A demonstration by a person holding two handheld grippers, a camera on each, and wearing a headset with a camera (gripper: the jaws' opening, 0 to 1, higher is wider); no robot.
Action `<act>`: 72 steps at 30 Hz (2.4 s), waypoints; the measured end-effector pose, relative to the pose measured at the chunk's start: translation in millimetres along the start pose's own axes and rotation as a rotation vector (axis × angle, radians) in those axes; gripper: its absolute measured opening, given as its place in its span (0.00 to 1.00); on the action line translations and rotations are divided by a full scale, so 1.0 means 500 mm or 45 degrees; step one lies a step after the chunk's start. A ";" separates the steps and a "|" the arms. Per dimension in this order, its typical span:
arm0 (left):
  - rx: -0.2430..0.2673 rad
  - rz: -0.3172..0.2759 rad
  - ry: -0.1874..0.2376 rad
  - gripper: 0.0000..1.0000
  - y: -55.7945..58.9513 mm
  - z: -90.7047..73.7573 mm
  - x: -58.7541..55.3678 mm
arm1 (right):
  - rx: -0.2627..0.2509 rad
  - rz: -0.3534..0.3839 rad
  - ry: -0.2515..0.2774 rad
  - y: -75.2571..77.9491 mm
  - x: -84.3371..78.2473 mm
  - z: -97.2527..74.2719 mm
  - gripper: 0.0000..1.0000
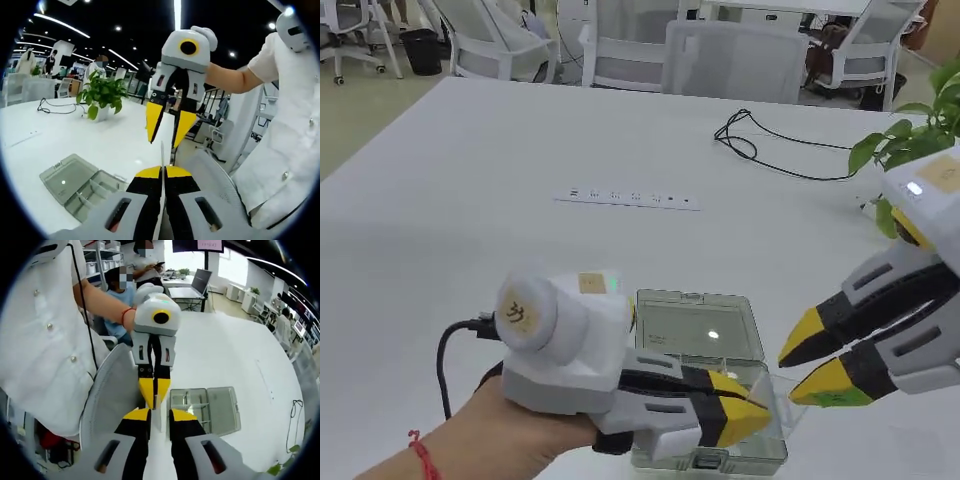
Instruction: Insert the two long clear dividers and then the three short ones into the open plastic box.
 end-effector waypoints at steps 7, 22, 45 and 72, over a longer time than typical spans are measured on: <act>-0.041 0.055 0.006 0.00 0.011 -0.002 0.002 | 0.106 -0.004 -0.003 -0.015 0.006 0.014 0.11; -0.058 0.090 0.022 0.00 0.016 -0.004 0.005 | 0.159 -0.012 0.010 -0.020 0.010 0.018 0.03; 0.021 0.137 -0.012 0.06 0.008 -0.011 -0.012 | 0.108 -0.026 0.004 -0.015 0.013 0.023 0.03; 0.285 0.160 -0.008 0.67 -0.049 -0.085 -0.032 | -0.042 0.021 -0.023 0.058 -0.018 0.066 0.03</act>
Point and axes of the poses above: the centre of the closed fingertips' face, and the gripper's own axes: z roughly forward along the fingers, y roughly to its right, x roughly out of its top, the point moved 8 cm from there along -z, roughly backward along the fingers, and after that the axes turned 11 degrees about -z, right-handed, at the moved point
